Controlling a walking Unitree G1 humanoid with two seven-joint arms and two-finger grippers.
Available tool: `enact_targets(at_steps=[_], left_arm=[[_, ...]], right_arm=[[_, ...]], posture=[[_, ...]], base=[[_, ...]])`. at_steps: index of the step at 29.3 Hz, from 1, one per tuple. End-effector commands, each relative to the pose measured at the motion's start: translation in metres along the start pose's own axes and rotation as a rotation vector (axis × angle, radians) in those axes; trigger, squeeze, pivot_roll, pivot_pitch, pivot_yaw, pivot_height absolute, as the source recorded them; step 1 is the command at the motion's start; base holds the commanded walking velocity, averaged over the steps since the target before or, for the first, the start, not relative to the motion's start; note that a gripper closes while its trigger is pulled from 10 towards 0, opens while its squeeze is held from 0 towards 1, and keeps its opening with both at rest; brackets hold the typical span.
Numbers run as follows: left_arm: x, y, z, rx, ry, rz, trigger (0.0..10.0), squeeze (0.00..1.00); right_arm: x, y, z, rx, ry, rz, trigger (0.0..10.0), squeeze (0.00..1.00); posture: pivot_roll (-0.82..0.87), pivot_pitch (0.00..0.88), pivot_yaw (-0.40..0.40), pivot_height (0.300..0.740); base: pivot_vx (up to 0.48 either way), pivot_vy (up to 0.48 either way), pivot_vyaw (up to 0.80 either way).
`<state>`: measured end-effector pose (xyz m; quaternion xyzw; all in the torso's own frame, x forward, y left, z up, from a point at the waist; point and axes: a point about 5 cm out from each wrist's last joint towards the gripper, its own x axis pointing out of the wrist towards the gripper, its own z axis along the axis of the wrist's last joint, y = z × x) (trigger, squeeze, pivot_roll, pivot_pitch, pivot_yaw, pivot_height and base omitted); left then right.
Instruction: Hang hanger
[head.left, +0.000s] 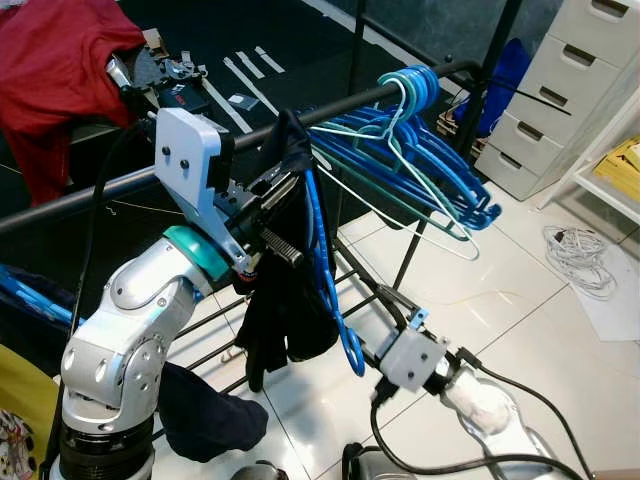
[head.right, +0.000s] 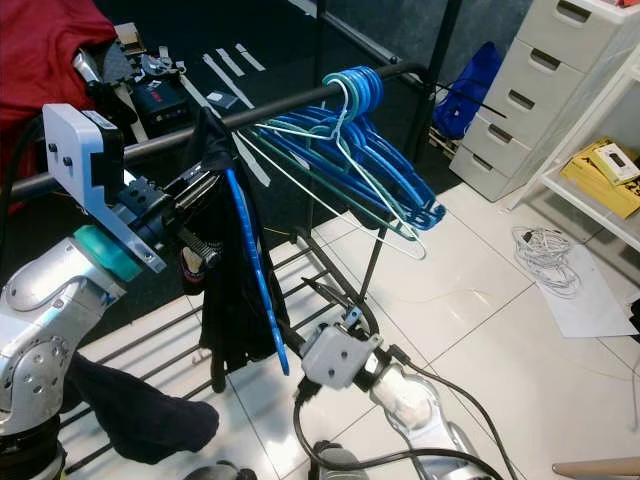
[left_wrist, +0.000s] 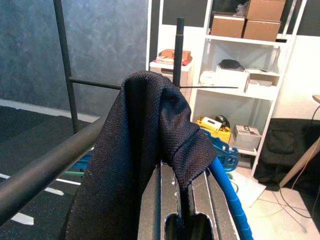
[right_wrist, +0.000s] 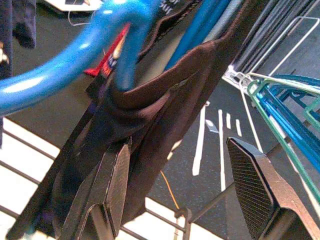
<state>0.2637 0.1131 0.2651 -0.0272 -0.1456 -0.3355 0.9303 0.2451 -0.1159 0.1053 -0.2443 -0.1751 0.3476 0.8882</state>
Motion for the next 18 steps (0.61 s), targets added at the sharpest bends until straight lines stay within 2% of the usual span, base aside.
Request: enact_targets(at_steps=[1, 2, 4, 8, 9, 10, 11, 12, 13, 16, 17, 18], left_arm=[[0.001, -0.003, 0.006, 0.003, -0.024, -0.019, 10.0, 0.0], [0.001, -0.003, 0.006, 0.003, -0.024, -0.019, 10.0, 0.0], [0.002, -0.003, 0.006, 0.003, -0.023, -0.019, 10.0, 0.0], [0.002, -0.002, 0.007, 0.003, -0.022, -0.019, 10.0, 0.0], [0.002, -0.003, 0.006, 0.004, -0.02, -0.02, 10.0, 0.0], [0.002, -0.003, 0.006, 0.004, -0.02, -0.02, 10.0, 0.0], [0.002, -0.002, 0.006, 0.003, -0.018, -0.019, 10.0, 0.0], [0.002, -0.002, 0.006, 0.003, -0.018, -0.019, 10.0, 0.0], [0.002, -0.002, 0.006, 0.002, -0.017, -0.02, 10.0, 0.0], [0.002, -0.002, 0.006, 0.002, -0.017, -0.02, 10.0, 0.0], [0.003, -0.002, 0.005, -0.001, -0.017, -0.02, 10.0, 0.0], [0.003, -0.002, 0.005, -0.001, -0.017, -0.02, 10.0, 0.0]], right_arm=[[0.002, 0.007, -0.004, 0.063, 0.022, 0.035, 10.0, 0.0], [0.002, 0.007, -0.004, 0.063, 0.022, 0.035, 10.0, 0.0], [-0.001, 0.019, -0.003, 0.108, 0.049, 0.128, 10.0, 0.0], [-0.005, 0.022, -0.003, 0.112, 0.062, 0.157, 10.0, 0.0], [-0.012, 0.021, -0.002, 0.109, 0.076, 0.16, 10.0, 0.0], [-0.012, 0.021, -0.002, 0.109, 0.076, 0.16, 10.0, 0.0], [-0.023, 0.017, -0.004, 0.079, 0.104, 0.133, 10.0, 0.0], [-0.023, 0.017, -0.004, 0.079, 0.104, 0.133, 10.0, 0.0], [-0.037, 0.013, -0.011, 0.066, 0.173, 0.09, 10.0, 0.0], [-0.037, 0.013, -0.011, 0.066, 0.173, 0.09, 10.0, 0.0], [-0.049, 0.011, -0.021, 0.083, 0.247, 0.049, 10.0, 0.0], [-0.049, 0.011, -0.021, 0.083, 0.247, 0.049, 10.0, 0.0]], posture=[[-0.05, 0.054, 0.067, 0.74], [-0.05, 0.054, 0.067, 0.74], [-0.05, 0.055, 0.066, 0.74], [-0.05, 0.055, 0.066, 0.74], [-0.05, 0.056, 0.061, 0.74], [-0.05, 0.056, 0.061, 0.74], [-0.06, 0.057, 0.062, 0.74], [-0.06, 0.057, 0.062, 0.74], [-0.07, 0.062, 0.06, 0.74], [-0.07, 0.062, 0.06, 0.74], [-0.07, 0.065, 0.063, 0.74], [-0.07, 0.065, 0.063, 0.74]], base=[[0.0, 0.0, 0.0], [0.0, 0.0, 0.0], [0.0, 0.0, 0.0], [0.0, 0.0, 0.0], [0.0, 0.0, 0.0], [0.0, 0.0, 0.0], [0.0, 0.0, 0.0], [0.0, 0.0, 0.0], [0.0, 0.0, 0.0], [0.0, 0.0, 0.0], [0.0, 0.0, 0.0], [0.0, 0.0, 0.0]])
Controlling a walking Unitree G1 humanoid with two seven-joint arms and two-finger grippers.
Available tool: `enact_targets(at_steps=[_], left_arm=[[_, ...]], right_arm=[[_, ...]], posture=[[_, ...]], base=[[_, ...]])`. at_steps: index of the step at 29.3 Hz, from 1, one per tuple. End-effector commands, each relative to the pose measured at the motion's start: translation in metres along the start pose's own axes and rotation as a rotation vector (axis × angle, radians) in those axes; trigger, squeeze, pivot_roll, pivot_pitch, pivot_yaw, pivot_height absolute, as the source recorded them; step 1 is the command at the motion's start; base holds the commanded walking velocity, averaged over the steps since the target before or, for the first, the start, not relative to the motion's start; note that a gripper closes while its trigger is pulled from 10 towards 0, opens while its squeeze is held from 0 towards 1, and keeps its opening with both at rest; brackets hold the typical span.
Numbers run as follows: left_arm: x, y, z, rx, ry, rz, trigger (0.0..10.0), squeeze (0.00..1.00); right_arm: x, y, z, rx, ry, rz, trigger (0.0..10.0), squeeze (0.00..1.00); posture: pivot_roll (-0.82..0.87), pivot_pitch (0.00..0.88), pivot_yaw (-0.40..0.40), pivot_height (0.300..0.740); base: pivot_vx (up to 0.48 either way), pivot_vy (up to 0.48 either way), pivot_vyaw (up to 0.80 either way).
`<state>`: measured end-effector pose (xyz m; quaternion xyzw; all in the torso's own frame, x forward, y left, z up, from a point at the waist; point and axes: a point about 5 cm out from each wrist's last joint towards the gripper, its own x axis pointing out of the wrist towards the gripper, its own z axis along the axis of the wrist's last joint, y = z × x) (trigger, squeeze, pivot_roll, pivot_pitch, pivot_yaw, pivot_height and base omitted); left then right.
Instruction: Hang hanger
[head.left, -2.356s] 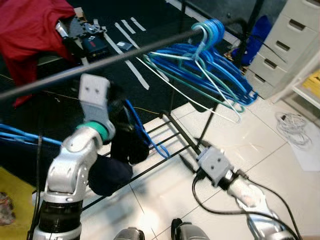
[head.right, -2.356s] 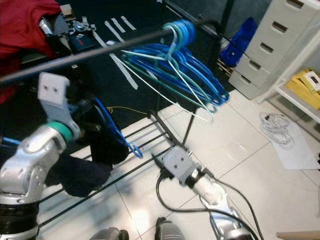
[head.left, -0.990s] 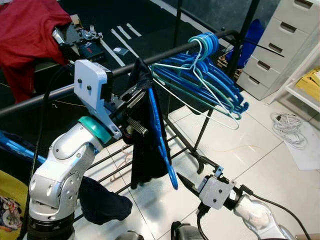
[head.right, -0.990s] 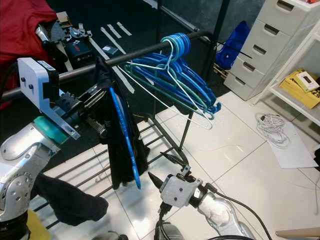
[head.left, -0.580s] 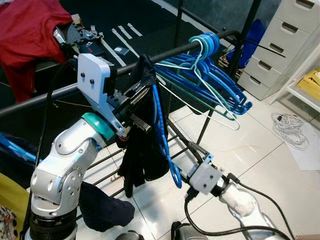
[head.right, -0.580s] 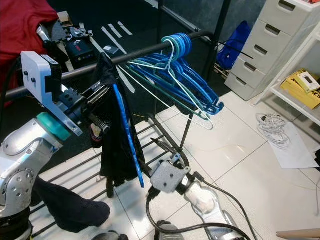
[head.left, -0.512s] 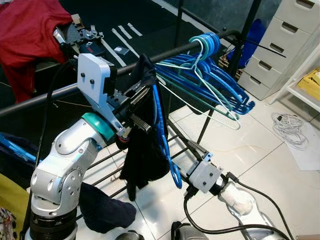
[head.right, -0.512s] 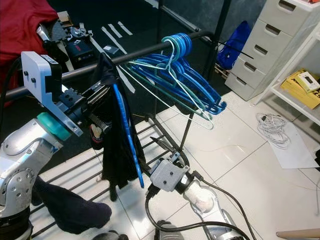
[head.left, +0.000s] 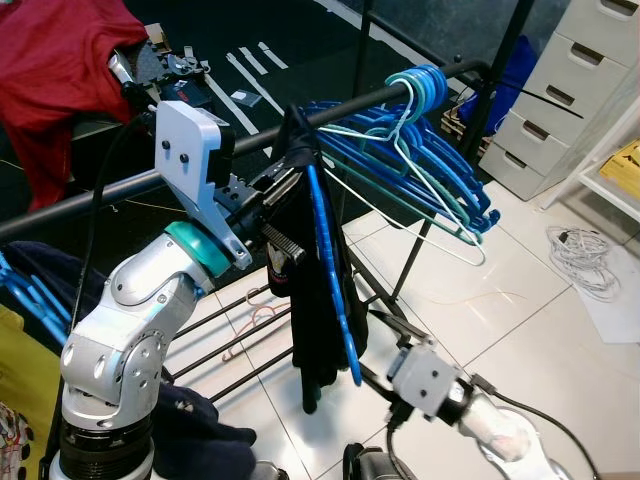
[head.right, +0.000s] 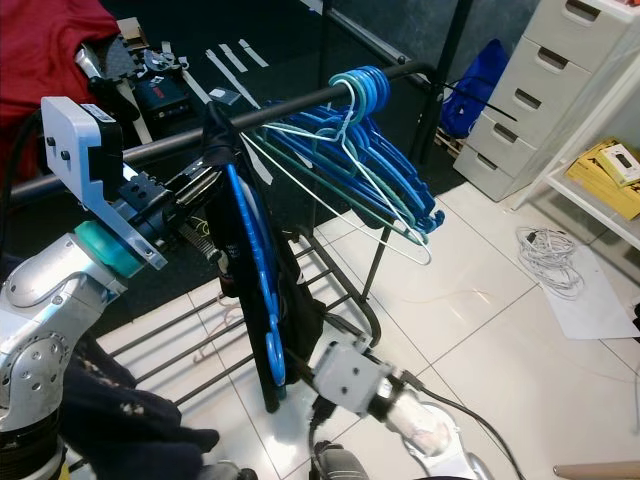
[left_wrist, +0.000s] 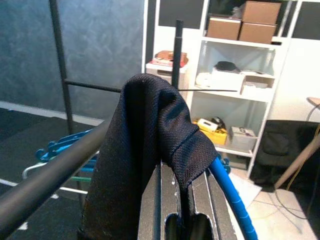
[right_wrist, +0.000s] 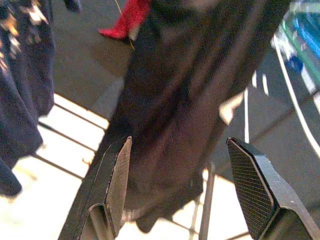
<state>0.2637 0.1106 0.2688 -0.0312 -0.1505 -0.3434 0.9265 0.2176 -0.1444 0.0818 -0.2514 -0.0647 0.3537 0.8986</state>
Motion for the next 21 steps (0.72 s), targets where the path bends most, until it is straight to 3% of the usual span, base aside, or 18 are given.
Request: enact_targets(at_steps=[1, 3, 4, 5, 7, 9, 12, 17, 21], left_arm=[[0.001, -0.001, 0.002, 0.003, -0.004, -0.006, 10.0, 0.0], [0.001, -0.001, 0.002, 0.003, -0.004, -0.006, 10.0, 0.0], [0.002, -0.002, 0.001, 0.001, -0.002, -0.01, 10.0, 0.0], [0.002, -0.002, 0.001, 0.001, -0.002, -0.01, 10.0, 0.0], [0.003, -0.001, 0.001, 0.002, 0.003, -0.016, 10.0, 0.0], [0.003, -0.001, 0.001, 0.002, 0.003, -0.019, 10.0, 0.0], [0.004, -0.001, 0.001, 0.001, 0.002, -0.021, 10.0, 0.0], [0.004, -0.002, 0.001, 0.001, -0.001, -0.022, 10.0, 0.0], [0.004, -0.002, 0.002, 0.001, -0.002, -0.022, 10.0, 0.0]], right_arm=[[-0.009, 0.003, -0.017, 0.092, 0.094, -0.031, 10.0, 0.0], [-0.009, 0.003, -0.017, 0.092, 0.094, -0.031, 10.0, 0.0], [-0.009, 0.009, -0.019, 0.203, 0.099, 0.019, 10.0, 0.0], [-0.009, 0.009, -0.019, 0.203, 0.099, 0.019, 10.0, 0.0], [-0.005, 0.013, -0.006, 0.349, 0.042, 0.163, 10.0, 0.0], [-0.005, 0.011, 0.001, 0.364, 0.02, 0.22, 10.0, 0.0], [-0.001, 0.003, 0.011, 0.308, -0.002, 0.268, 10.0, 0.0], [0.01, -0.004, 0.01, 0.222, -0.01, 0.232, 10.0, 0.0], [0.015, -0.006, 0.008, 0.218, -0.01, 0.215, 10.0, 0.0]], posture=[[-0.06, 0.064, 0.069, 0.74], [-0.06, 0.064, 0.069, 0.74], [-0.06, 0.062, 0.074, 0.74], [-0.06, 0.062, 0.074, 0.74], [-0.06, 0.059, 0.08, 0.74], [-0.07, 0.057, 0.08, 0.74], [-0.06, 0.053, 0.078, 0.74], [-0.06, 0.051, 0.08, 0.74], [-0.06, 0.049, 0.081, 0.74]], base=[[0.0, 0.0, 0.0], [0.0, 0.0, 0.0], [0.0, 0.0, 0.0], [0.0, 0.0, 0.0], [0.0, 0.0, 0.0], [0.0, 0.0, 0.0], [0.0, 0.0, 0.0], [0.0, 0.0, 0.0], [0.0, 0.0, 0.0]])
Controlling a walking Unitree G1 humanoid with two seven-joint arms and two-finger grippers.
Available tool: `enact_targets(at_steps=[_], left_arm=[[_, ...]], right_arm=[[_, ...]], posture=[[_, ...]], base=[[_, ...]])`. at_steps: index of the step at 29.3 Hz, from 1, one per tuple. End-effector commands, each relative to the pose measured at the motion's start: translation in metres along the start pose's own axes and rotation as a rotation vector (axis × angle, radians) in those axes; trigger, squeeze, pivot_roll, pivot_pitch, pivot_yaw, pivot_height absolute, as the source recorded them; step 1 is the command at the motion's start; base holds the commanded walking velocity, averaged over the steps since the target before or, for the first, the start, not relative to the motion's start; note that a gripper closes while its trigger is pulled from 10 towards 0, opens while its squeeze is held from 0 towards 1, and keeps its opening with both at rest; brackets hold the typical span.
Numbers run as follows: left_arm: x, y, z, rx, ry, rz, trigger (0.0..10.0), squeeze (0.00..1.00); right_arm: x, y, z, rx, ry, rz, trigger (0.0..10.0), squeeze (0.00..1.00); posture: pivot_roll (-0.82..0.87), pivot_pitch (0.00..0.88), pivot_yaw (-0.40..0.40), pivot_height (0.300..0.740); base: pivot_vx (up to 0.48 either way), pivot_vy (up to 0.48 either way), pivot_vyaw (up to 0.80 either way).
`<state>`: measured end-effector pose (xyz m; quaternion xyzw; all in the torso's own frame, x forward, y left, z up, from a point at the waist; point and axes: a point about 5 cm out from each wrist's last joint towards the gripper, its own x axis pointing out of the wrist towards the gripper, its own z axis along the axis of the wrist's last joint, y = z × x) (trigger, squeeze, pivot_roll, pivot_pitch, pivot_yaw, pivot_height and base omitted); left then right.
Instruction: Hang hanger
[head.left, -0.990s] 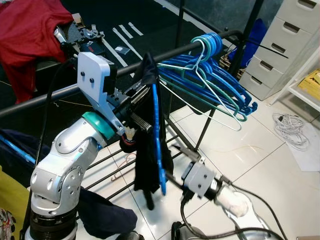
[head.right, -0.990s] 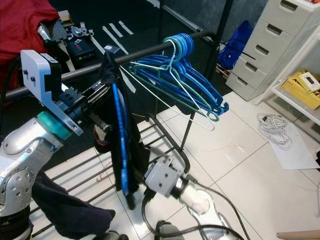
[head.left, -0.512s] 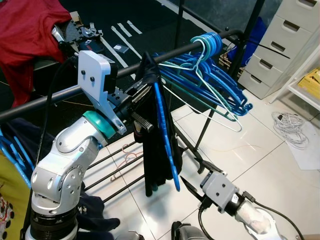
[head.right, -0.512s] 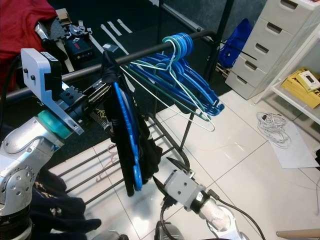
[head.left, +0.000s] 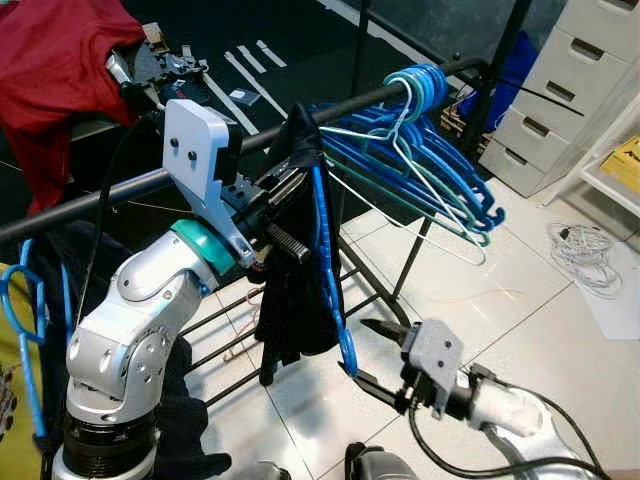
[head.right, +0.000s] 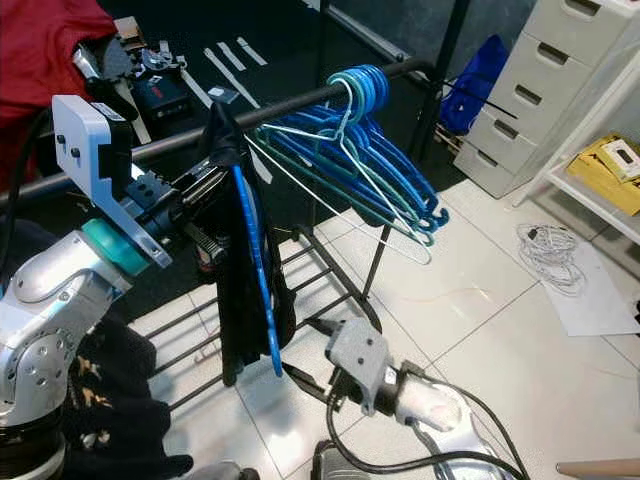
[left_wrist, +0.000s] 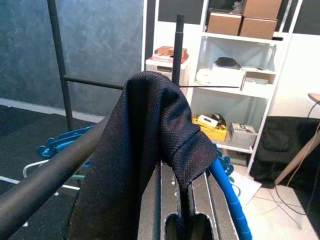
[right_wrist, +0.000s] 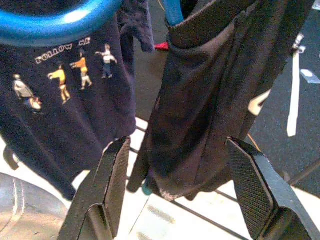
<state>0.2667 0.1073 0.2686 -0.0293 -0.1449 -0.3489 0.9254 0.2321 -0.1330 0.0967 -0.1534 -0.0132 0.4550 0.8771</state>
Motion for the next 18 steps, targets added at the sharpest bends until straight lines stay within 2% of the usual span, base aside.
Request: enact_targets(at_steps=[1, 6, 7, 8, 9, 10, 11, 12, 14, 16, 18], left_arm=[[0.001, -0.002, 0.004, 0.003, -0.016, -0.012, 10.0, 0.0], [0.002, -0.002, 0.006, 0.005, -0.023, -0.018, 10.0, 0.0], [0.003, -0.002, 0.006, 0.005, -0.025, -0.02, 10.0, 0.0], [0.003, -0.002, 0.006, 0.005, -0.025, -0.02, 10.0, 0.0], [0.003, -0.002, 0.006, 0.006, -0.026, -0.022, 10.0, 0.0], [0.003, -0.002, 0.006, 0.006, -0.026, -0.022, 10.0, 0.0], [0.004, -0.002, 0.006, 0.007, -0.026, -0.021, 10.0, 0.0], [0.004, -0.002, 0.006, 0.007, -0.026, -0.021, 10.0, 0.0], [0.003, -0.003, 0.006, 0.007, -0.027, -0.018, 10.0, 0.0], [0.003, -0.003, 0.006, 0.006, -0.027, -0.016, 10.0, 0.0], [0.003, -0.004, 0.005, 0.003, -0.027, -0.014, 10.0, 0.0]], right_arm=[[0.003, -0.001, -0.007, 0.013, 0.015, -0.01, 10.0, 0.0], [0.014, -0.008, -0.006, 0.042, 0.003, -0.002, 10.0, 0.0], [0.024, -0.01, -0.002, 0.052, -0.012, 0.031, 10.0, 0.0], [0.024, -0.01, -0.002, 0.052, -0.012, 0.031, 10.0, 0.0], [0.034, -0.01, 0.004, 0.056, -0.033, 0.062, 10.0, 0.0], [0.034, -0.01, 0.004, 0.056, -0.033, 0.062, 10.0, 0.0], [0.043, -0.008, 0.01, 0.053, -0.051, 0.096, 10.0, 0.0], [0.043, -0.008, 0.01, 0.053, -0.051, 0.096, 10.0, 0.0], [0.055, -0.004, 0.016, 0.047, -0.072, 0.142, 10.0, 0.0], [0.057, -0.002, 0.018, 0.043, -0.076, 0.148, 10.0, 0.0], [0.06, -0.004, 0.018, -0.005, -0.064, 0.115, 10.0, 0.0]], posture=[[-0.06, 0.045, 0.085, 0.74], [-0.05, 0.043, 0.087, 0.74], [-0.05, 0.038, 0.088, 0.74], [-0.05, 0.038, 0.088, 0.74], [-0.04, 0.035, 0.085, 0.74], [-0.04, 0.035, 0.085, 0.74], [-0.04, 0.034, 0.081, 0.74], [-0.04, 0.034, 0.081, 0.74], [-0.04, 0.034, 0.076, 0.74], [-0.04, 0.035, 0.076, 0.74], [-0.04, 0.036, 0.075, 0.74]], base=[[0.0, 0.0, 0.0], [0.0, 0.0, 0.0], [0.0, 0.0, 0.0], [0.0, 0.0, 0.0], [0.0, 0.0, 0.0], [0.0, 0.0, 0.0], [0.0, 0.0, 0.0], [0.0, 0.0, 0.0], [0.0, 0.0, 0.0], [0.0, 0.0, 0.0], [0.0, 0.0, 0.0]])
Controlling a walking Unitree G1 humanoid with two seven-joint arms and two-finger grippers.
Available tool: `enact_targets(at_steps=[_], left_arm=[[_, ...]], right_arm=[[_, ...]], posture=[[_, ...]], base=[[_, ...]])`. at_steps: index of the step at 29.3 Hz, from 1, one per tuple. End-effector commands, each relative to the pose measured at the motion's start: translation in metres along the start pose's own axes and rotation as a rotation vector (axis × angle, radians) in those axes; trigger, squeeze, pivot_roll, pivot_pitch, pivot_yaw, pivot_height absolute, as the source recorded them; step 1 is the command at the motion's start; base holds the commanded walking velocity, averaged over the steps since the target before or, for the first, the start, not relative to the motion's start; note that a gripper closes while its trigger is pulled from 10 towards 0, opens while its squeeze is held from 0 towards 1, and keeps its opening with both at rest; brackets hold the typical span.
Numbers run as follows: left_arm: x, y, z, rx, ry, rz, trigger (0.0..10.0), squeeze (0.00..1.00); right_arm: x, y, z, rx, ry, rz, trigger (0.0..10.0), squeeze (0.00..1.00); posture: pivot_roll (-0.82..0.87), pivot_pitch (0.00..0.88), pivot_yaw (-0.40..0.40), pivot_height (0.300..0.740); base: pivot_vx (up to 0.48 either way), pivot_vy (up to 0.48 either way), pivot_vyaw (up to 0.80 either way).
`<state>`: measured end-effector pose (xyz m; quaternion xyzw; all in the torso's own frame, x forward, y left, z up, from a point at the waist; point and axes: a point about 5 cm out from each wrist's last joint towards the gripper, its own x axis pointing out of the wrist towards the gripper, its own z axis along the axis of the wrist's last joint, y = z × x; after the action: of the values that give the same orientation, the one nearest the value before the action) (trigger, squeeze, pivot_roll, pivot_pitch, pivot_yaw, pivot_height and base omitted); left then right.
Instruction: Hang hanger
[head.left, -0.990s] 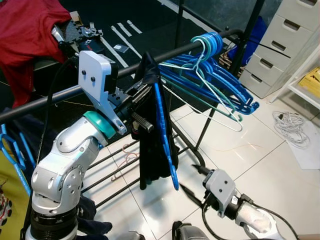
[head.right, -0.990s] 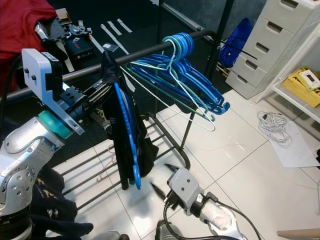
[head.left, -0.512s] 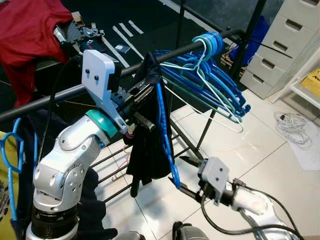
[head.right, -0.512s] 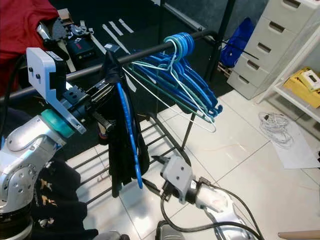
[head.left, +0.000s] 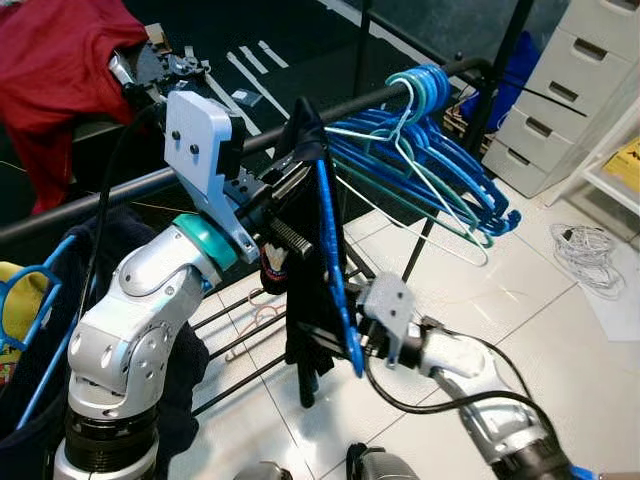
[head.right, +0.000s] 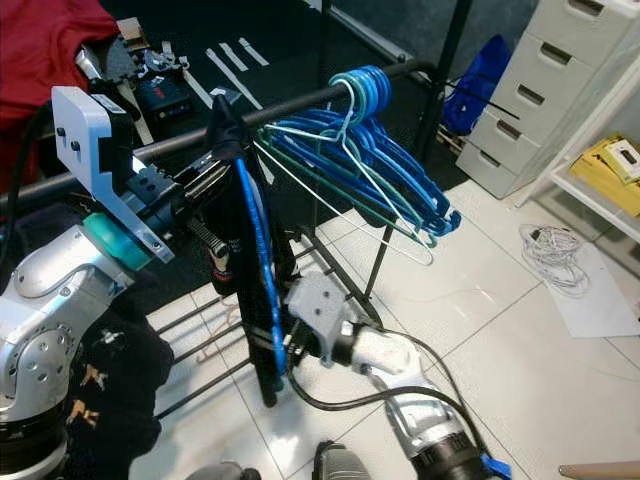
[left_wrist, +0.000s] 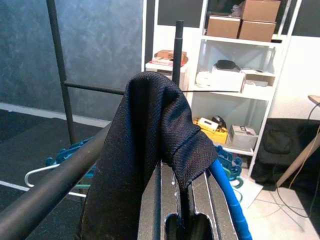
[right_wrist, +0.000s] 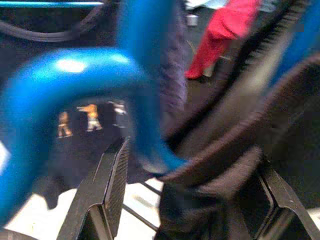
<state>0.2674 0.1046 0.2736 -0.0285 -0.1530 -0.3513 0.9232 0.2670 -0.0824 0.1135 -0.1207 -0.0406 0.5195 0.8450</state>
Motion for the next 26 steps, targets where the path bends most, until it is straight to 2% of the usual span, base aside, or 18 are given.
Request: enact_targets(at_steps=[1, 3, 7, 9, 10, 13, 15, 18, 22, 23, 24, 26], left_arm=[[-0.001, -0.002, 0.001, -0.004, -0.012, -0.008, 10.0, 0.0], [-0.001, -0.003, 0.0, -0.007, -0.012, -0.008, 10.0, 0.0], [-0.001, -0.004, 0.0, -0.01, -0.011, -0.01, 10.0, 0.0], [-0.001, -0.004, -0.001, -0.013, -0.01, -0.01, 10.0, 0.0], [-0.001, -0.004, -0.001, -0.013, -0.01, -0.01, 10.0, 0.0], [0.0, -0.005, -0.003, -0.021, -0.004, -0.013, 10.0, 0.0], [0.0, -0.005, -0.003, -0.021, -0.004, -0.013, 10.0, 0.0], [0.0, -0.005, -0.005, -0.026, 0.0, -0.017, 10.0, 0.0], [0.002, -0.005, -0.005, -0.029, 0.0, -0.016, 10.0, 0.0], [0.002, -0.005, -0.005, -0.03, -0.001, -0.014, 10.0, 0.0], [0.002, -0.005, -0.005, -0.03, -0.002, -0.011, 10.0, 0.0], [0.002, -0.005, -0.005, -0.031, -0.002, -0.009, 10.0, 0.0]], right_arm=[[0.001, 0.001, -0.006, -0.028, 0.036, -0.018, 10.0, 0.0], [-0.001, -0.006, -0.009, -0.105, 0.071, -0.095, 10.0, 0.0], [-0.007, -0.013, -0.01, -0.131, 0.087, -0.194, 10.0, 0.0], [-0.016, -0.019, -0.01, -0.15, 0.106, -0.304, 10.0, 0.0], [-0.016, -0.019, -0.01, -0.15, 0.106, -0.304, 10.0, 0.0], [-0.034, -0.028, -0.006, -0.203, 0.124, -0.456, 10.0, 0.0], [-0.034, -0.028, -0.006, -0.203, 0.124, -0.456, 10.0, 0.0], [-0.041, -0.031, 0.003, -0.262, 0.096, -0.496, 10.0, 0.0], [-0.039, -0.028, 0.005, -0.293, 0.069, -0.474, 10.0, 0.0], [-0.037, -0.025, 0.003, -0.28, 0.065, -0.446, 9.8, 0.0], [-0.035, -0.023, -0.001, -0.265, 0.07, -0.42, 7.2, 0.0], [-0.034, -0.022, -0.004, -0.255, 0.075, -0.403, 7.2, 0.0]], posture=[[-0.04, 0.036, 0.075, 0.74], [-0.04, 0.04, 0.073, 0.74], [-0.05, 0.042, 0.072, 0.74], [-0.05, 0.049, 0.071, 0.74], [-0.05, 0.049, 0.071, 0.74], [-0.07, 0.055, 0.074, 0.74], [-0.07, 0.055, 0.074, 0.74], [-0.08, 0.056, 0.074, 0.74], [-0.08, 0.059, 0.069, 0.74], [-0.07, 0.058, 0.068, 0.74], [-0.07, 0.058, 0.066, 0.74], [-0.07, 0.057, 0.066, 0.74]], base=[[0.0, 0.0, 0.0], [0.0, 0.0, 0.0], [0.0, 0.0, 0.0], [0.0, 0.0, 0.0], [0.0, 0.0, 0.0], [0.0, 0.0, 0.0], [0.0, 0.0, 0.0], [0.0, 0.0, 0.0], [0.0, 0.0, 0.0], [0.0, 0.0, 0.0], [0.0, 0.0, 0.0], [0.0, 0.0, 0.0]])
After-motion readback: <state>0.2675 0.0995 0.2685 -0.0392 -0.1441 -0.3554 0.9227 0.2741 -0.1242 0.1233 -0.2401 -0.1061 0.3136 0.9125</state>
